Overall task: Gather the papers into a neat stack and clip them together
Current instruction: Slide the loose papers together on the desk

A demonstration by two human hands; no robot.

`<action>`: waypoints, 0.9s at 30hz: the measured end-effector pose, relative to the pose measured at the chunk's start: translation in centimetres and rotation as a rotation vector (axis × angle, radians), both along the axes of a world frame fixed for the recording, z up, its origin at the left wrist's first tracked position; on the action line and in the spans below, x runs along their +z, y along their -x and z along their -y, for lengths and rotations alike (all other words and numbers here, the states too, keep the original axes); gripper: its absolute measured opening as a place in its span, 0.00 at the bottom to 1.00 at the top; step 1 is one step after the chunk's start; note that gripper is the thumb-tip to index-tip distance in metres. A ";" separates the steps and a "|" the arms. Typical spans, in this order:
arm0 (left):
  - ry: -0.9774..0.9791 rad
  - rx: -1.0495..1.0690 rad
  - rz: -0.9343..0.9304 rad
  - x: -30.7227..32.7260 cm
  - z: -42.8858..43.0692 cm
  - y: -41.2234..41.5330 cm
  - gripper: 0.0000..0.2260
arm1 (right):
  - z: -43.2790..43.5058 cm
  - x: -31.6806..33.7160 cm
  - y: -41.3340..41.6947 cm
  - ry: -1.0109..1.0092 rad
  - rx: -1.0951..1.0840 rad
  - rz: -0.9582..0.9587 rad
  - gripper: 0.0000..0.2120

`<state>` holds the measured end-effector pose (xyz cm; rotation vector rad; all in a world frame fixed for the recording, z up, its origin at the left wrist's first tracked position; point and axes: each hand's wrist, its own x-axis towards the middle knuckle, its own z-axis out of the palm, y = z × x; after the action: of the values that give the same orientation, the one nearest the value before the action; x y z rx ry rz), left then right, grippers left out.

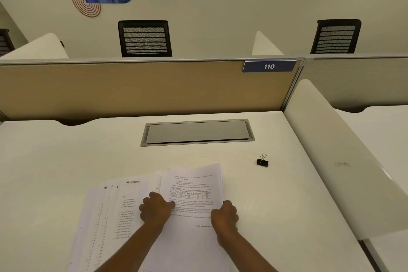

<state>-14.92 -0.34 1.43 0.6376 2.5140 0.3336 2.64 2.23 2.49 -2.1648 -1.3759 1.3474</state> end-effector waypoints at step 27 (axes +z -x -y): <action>-0.528 -0.237 0.906 3.3 3.3 2.7 0.29 | -0.3 1.1 -2.9 0.014 -0.146 -0.529 0.15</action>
<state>-17.58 -3.60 4.74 0.7464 1.4675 0.9617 5.52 2.55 3.60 -1.6939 -0.9847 1.7061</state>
